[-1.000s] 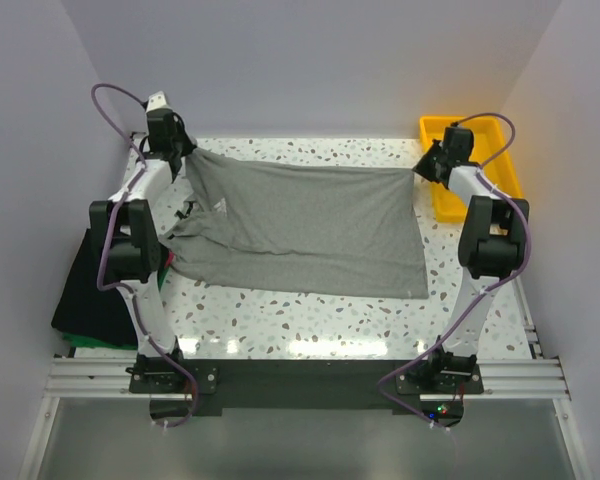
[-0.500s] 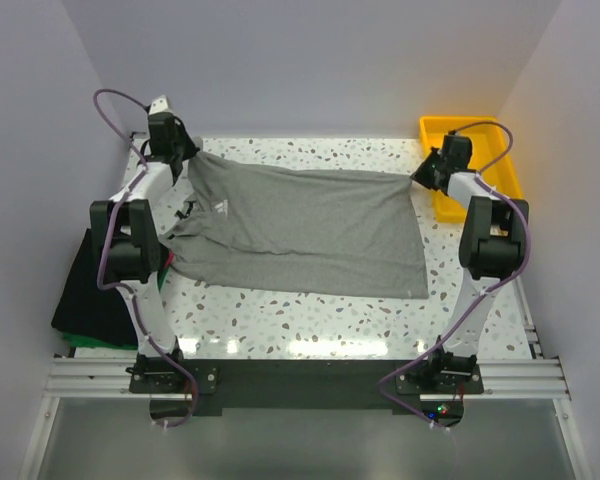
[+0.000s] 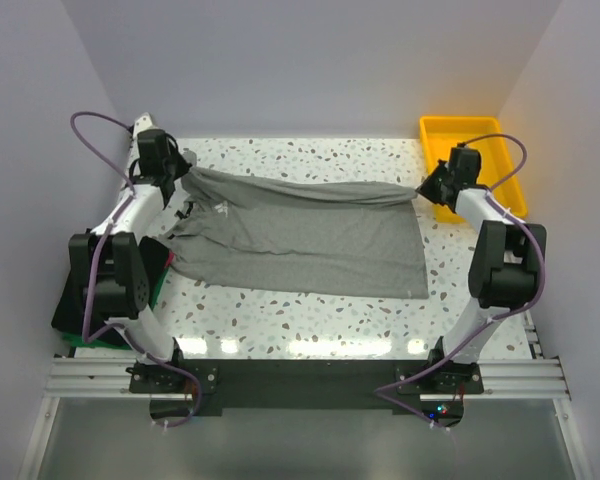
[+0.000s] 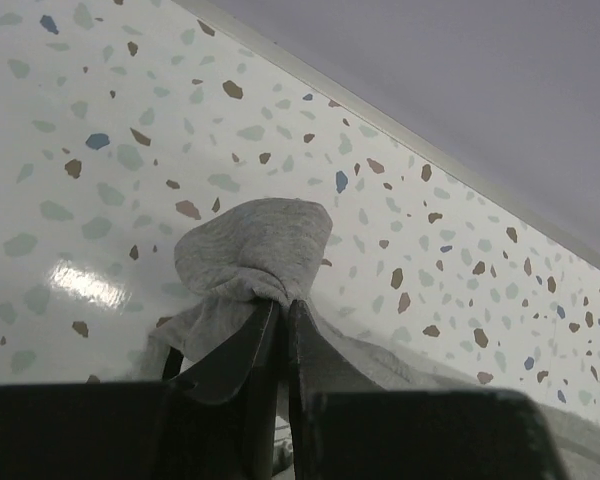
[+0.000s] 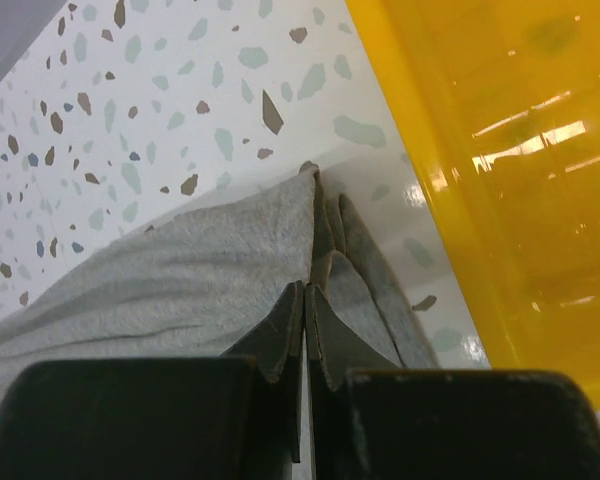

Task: Fold and stack the t-shirts
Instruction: Fold the tshirt

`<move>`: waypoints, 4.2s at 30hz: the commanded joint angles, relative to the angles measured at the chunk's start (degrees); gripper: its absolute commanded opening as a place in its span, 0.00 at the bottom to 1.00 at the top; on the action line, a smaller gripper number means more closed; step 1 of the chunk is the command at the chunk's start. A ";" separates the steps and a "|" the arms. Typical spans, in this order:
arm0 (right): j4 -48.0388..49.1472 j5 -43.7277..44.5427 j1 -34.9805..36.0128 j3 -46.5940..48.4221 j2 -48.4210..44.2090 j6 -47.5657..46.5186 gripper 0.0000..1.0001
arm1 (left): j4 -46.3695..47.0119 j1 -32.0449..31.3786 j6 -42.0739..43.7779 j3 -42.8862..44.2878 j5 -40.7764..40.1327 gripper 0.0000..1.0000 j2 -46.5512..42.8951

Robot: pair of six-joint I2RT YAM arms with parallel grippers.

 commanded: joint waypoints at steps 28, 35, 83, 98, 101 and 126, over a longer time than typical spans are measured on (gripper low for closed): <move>-4.55 5.52 -0.26 -22.06 -20.15 3.65 0.00 | -22.07 0.99 -11.03 -10.84 -14.11 0.00 -14.73; -2.27 2.71 -0.26 -26.72 -21.38 3.83 0.00 | -22.16 1.08 -12.17 -12.87 -12.88 0.00 -14.38; -21.07 18.79 20.83 2.64 5.69 -5.14 0.43 | -24.71 -25.29 -22.37 -6.28 -19.73 0.56 4.69; -8.69 2.48 21.97 -24.50 -10.82 8.82 0.40 | -26.11 -21.51 -17.63 5.31 -19.39 0.53 18.22; -4.20 1.48 26.43 -31.98 -16.96 14.89 0.40 | -26.55 -20.28 -14.29 11.89 -17.71 0.52 22.26; -0.59 4.99 61.09 -12.05 -0.28 23.97 0.40 | -19.70 -20.54 6.81 55.68 33.79 0.80 54.80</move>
